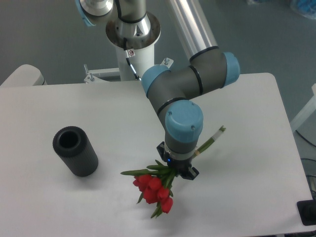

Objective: Pick up the flowers from the table
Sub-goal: 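Lift the gripped red tulips up off the table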

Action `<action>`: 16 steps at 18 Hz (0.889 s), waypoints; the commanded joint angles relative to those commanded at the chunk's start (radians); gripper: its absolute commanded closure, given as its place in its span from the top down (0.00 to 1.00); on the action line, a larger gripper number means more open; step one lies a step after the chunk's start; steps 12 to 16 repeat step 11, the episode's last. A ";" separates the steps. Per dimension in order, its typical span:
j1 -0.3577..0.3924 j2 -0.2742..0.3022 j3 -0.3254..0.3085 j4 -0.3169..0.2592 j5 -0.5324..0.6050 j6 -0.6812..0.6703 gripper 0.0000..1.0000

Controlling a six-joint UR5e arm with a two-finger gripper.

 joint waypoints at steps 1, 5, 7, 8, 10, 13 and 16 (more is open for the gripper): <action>0.002 -0.005 0.011 -0.003 0.000 0.009 0.02; 0.020 -0.014 0.012 -0.003 -0.002 0.023 0.02; 0.025 -0.017 0.020 -0.003 -0.003 0.034 0.02; 0.025 -0.017 0.023 -0.003 -0.003 0.035 0.02; 0.025 -0.020 0.025 -0.003 -0.003 0.034 0.02; 0.025 -0.022 0.025 -0.003 -0.002 0.034 0.02; 0.025 -0.022 0.025 -0.003 -0.002 0.034 0.02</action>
